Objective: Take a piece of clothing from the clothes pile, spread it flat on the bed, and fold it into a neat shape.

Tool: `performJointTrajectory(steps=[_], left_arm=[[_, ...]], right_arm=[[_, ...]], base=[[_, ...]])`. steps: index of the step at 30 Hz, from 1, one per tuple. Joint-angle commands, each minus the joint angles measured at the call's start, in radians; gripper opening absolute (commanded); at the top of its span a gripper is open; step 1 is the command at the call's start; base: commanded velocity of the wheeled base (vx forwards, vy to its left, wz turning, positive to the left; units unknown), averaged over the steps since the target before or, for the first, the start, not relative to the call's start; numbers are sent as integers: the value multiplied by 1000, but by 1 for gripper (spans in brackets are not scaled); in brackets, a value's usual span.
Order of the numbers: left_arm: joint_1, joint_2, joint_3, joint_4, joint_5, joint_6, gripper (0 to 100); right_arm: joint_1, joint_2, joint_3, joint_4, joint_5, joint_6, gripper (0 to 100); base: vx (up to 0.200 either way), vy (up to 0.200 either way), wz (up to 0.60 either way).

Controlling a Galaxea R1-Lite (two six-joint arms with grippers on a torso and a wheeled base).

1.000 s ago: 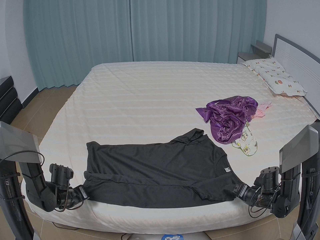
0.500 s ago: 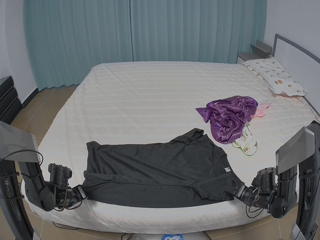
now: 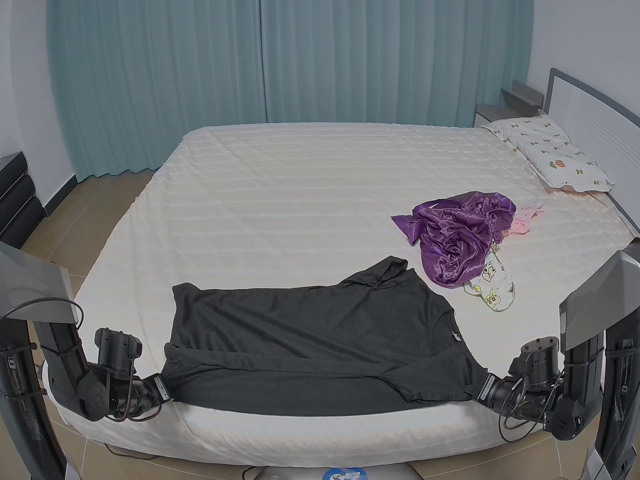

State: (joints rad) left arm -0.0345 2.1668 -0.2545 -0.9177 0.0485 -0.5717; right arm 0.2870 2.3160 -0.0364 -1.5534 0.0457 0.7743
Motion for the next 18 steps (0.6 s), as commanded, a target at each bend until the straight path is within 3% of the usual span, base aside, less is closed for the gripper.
performJointTrajectory(steps=[1,8,18], left_arm=[[10,-32,1,29,1,21,0],[27,-87,-22,125,1,33,0],[62,-88,-22,155,1,98,0]], right_arm=[[-2,-21,24,-10,0,-15,0],[-3,-29,36,-4,0,-44,0],[9,-59,36,87,2,-75,0]], base=[[0,0,0],[0,0,0],[0,0,0]])
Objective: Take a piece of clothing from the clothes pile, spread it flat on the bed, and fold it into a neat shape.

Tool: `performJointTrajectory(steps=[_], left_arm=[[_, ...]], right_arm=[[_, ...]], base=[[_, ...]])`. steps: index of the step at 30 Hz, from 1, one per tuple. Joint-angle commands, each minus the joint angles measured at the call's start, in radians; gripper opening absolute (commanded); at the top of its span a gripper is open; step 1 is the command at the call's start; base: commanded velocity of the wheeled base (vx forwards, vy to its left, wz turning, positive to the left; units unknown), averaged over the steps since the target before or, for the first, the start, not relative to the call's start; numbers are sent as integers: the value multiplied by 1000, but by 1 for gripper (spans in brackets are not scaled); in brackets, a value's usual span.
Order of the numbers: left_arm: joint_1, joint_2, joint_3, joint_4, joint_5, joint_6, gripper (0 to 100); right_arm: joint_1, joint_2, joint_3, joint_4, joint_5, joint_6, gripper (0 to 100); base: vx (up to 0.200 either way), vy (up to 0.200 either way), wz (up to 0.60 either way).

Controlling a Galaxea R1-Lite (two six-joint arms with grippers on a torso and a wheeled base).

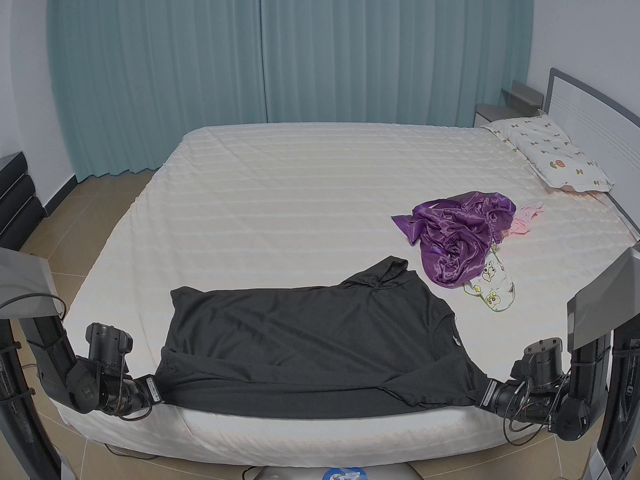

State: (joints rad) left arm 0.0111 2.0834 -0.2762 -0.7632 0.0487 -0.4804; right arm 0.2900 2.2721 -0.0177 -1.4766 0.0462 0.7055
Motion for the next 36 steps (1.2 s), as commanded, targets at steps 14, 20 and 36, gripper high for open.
performJointTrajectory(steps=[14,20,36], left_arm=[[10,9,0,42,-1,28,100],[17,-8,-1,42,-1,26,100],[89,-129,-143,124,-96,-44,100]], right_arm=[[37,9,18,27,4,-17,100],[12,-36,18,-11,0,-17,100],[-97,-111,-27,-93,8,-14,100]], base=[[0,0,0],[0,0,0],[0,0,0]])
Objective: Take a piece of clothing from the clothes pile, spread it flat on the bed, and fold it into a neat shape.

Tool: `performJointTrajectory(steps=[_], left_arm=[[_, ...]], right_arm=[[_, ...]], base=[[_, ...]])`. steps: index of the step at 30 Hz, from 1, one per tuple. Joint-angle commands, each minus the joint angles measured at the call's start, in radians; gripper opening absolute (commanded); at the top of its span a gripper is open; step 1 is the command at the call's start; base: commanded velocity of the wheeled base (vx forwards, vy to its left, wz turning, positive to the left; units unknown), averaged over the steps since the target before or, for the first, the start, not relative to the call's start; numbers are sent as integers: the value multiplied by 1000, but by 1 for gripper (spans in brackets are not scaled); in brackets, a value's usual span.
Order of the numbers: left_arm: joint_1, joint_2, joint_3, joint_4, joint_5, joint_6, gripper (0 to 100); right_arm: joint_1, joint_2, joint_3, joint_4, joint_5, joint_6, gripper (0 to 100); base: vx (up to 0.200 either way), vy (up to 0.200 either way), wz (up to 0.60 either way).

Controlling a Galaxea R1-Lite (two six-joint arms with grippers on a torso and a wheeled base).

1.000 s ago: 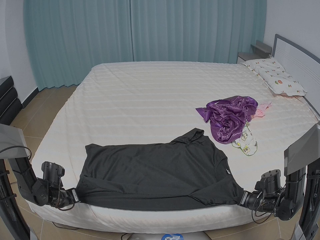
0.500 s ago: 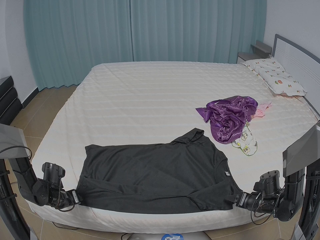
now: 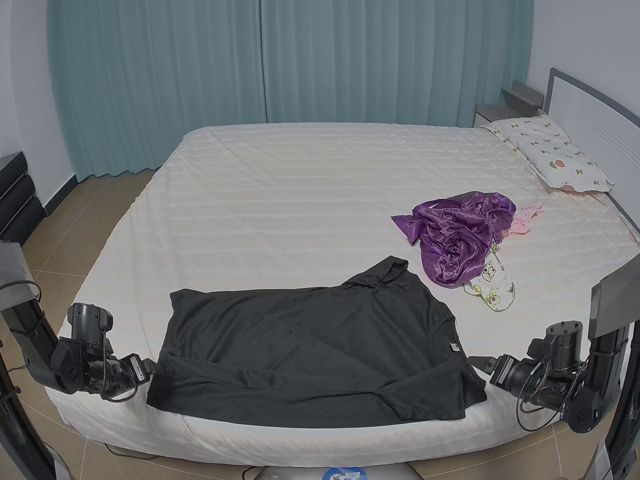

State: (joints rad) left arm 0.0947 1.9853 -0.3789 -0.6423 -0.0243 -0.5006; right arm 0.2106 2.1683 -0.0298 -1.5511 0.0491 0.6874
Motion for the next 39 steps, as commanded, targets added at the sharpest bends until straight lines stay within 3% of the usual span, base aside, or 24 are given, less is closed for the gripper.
performJointTrajectory(steps=[1,9,12,27,39], left_arm=[[2,-28,-51,1,-31,-32,100],[-1,4,-83,-14,-92,-102,100],[-1,21,-80,-17,-94,-102,100],[-1,26,-78,-16,-94,-101,100],[2,21,-77,-20,-95,-104,100]], right_arm=[[-14,-4,-24,-18,5,7,100],[-13,34,-39,-18,5,14,100],[-13,45,-39,-18,3,12,100],[-11,47,-32,-18,8,14,100],[-10,62,-35,-18,8,14,100]], base=[[0,0,0],[0,0,0],[200,0,0],[0,0,0],[0,200,0]])
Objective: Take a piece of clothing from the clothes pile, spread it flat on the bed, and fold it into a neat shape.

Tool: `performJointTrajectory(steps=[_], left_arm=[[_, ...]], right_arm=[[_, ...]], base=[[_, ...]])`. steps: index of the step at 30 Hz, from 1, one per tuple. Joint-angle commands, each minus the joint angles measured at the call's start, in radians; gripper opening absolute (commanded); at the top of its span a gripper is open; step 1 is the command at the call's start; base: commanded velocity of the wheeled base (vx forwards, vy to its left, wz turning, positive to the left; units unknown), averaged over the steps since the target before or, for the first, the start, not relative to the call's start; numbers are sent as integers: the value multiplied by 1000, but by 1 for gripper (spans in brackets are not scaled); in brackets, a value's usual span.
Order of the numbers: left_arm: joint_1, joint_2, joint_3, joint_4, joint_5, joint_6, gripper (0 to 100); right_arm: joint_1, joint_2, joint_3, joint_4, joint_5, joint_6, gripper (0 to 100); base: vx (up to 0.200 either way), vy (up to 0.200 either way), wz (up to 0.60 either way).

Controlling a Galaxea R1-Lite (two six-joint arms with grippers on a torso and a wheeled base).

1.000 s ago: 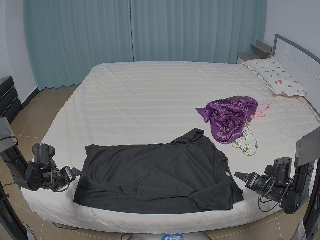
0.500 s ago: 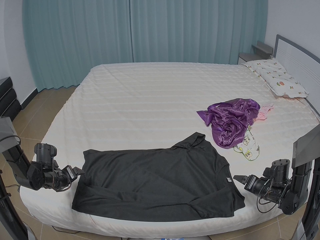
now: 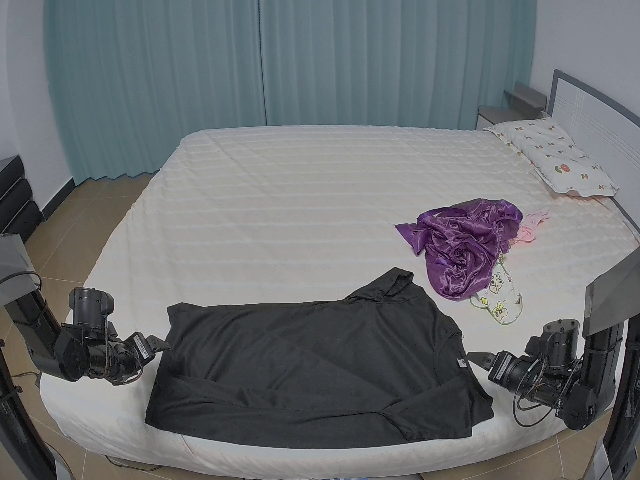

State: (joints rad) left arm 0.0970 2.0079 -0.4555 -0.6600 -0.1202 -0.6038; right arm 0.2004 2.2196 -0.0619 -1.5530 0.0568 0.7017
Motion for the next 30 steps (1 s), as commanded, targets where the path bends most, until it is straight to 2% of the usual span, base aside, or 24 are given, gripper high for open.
performJointTrajectory(steps=[1,7,12,18,22,23,24,30], left_arm=[[-2,0,0,-3,1,-1,100],[-17,0,-34,-3,-1,-14,100],[-72,19,-115,3,1,-113,100],[-120,126,-305,3,-7,-126,100],[-125,193,-394,8,-41,-96,100],[-125,242,-434,7,-75,-36,100],[-125,256,-445,7,-82,-19,100],[-125,351,-537,8,-98,68,100]], right_arm=[[1,11,-4,-16,0,-1,100],[5,11,-10,-16,-2,-1,100],[20,11,-10,-16,-5,1,100],[28,11,-9,-16,-3,2,100],[37,8,-10,-18,-3,4,100],[37,8,-15,-18,-3,2,100],[37,6,-16,-18,0,2,100],[34,23,-47,-18,5,2,100]], base=[[0,0,0],[0,0,0],[0,0,0],[0,0,0],[0,0,0],[0,0,0],[0,0,0],[0,0,0]])
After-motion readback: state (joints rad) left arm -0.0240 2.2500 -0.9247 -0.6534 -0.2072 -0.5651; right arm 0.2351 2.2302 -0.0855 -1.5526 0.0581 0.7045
